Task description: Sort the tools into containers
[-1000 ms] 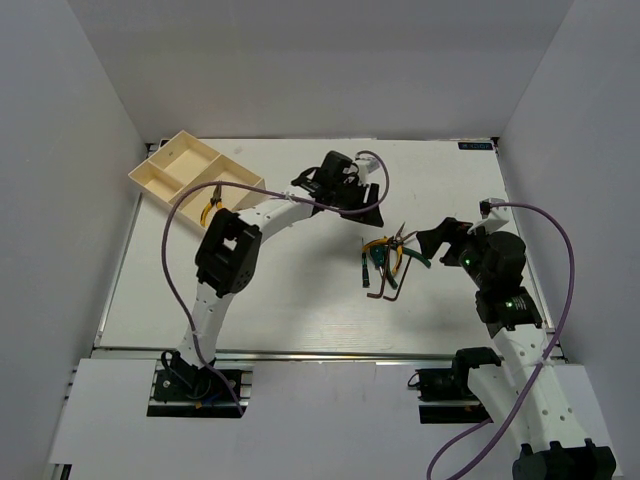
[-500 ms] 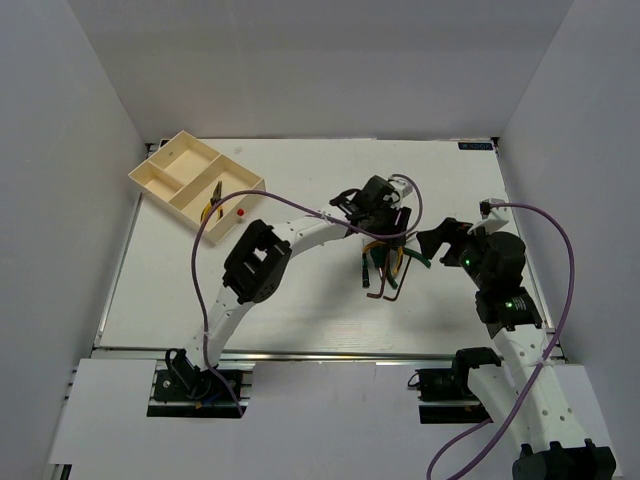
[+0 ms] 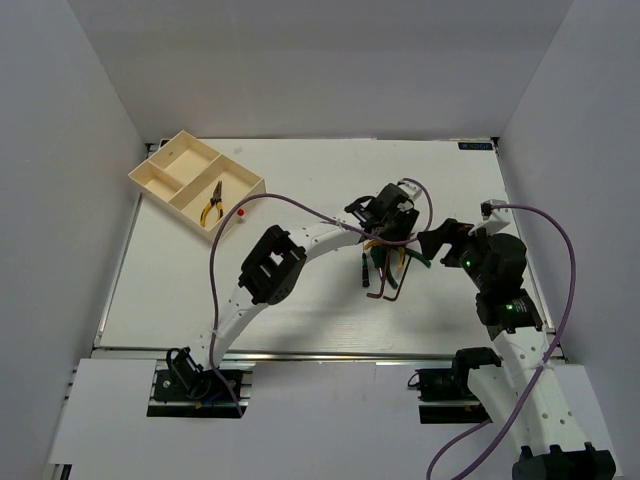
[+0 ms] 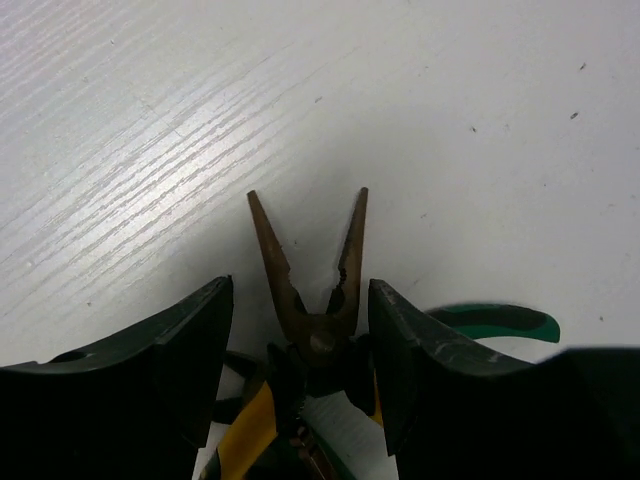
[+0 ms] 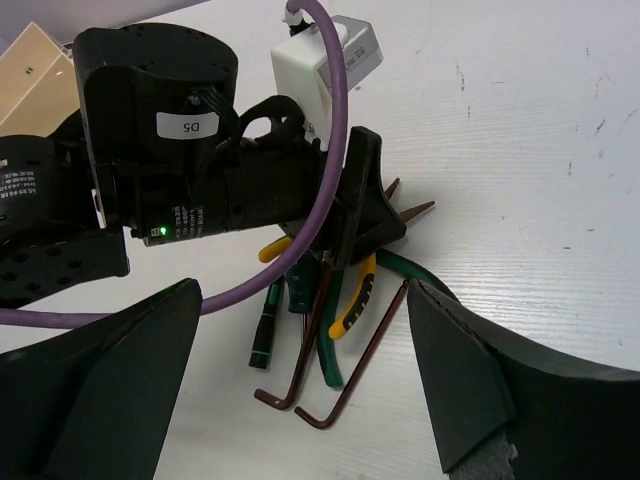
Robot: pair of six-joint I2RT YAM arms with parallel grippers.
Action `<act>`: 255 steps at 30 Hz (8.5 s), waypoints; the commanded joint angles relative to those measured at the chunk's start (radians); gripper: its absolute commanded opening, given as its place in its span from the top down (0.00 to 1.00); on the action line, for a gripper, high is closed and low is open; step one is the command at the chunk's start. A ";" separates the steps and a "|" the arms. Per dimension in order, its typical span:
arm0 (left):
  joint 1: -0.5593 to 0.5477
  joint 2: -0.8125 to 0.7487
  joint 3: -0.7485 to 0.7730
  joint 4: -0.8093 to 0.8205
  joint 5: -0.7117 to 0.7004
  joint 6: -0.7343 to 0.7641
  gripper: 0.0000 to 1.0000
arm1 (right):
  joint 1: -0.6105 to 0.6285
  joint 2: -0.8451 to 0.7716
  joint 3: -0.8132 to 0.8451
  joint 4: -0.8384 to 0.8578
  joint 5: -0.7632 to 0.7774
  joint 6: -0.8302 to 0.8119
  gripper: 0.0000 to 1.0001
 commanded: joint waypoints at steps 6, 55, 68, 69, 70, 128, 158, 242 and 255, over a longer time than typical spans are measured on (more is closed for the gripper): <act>-0.013 -0.050 -0.083 0.123 -0.056 0.059 0.55 | 0.001 -0.016 -0.004 0.020 0.022 0.006 0.11; 0.378 -0.791 -0.724 0.478 -0.492 0.210 1.00 | 0.004 -0.057 -0.023 0.032 0.057 0.025 0.11; 0.757 -0.762 -0.806 0.507 -0.446 0.213 1.00 | 0.016 -0.050 -0.049 0.049 0.030 0.025 0.11; 0.771 -0.753 -0.810 0.519 -0.437 0.222 1.00 | 0.017 -0.048 -0.049 0.054 0.028 0.026 0.11; 0.782 -0.733 -0.812 0.525 -0.411 0.228 1.00 | 0.019 -0.047 -0.050 0.054 0.027 0.026 0.11; 0.795 -1.325 -1.168 -0.024 0.206 -0.074 0.02 | 0.019 0.536 0.160 0.015 0.037 -0.001 0.42; 0.795 -1.357 -1.209 -0.007 0.206 -0.048 0.02 | 0.034 1.110 0.520 -0.215 -0.134 -0.747 0.53; 0.340 -0.969 -0.804 0.320 0.559 -0.324 0.23 | 0.255 0.651 0.444 0.276 -0.337 -0.368 1.00; 0.237 -0.828 -0.671 0.168 0.323 -0.224 0.37 | 0.280 0.723 0.536 0.276 -0.297 -0.345 1.00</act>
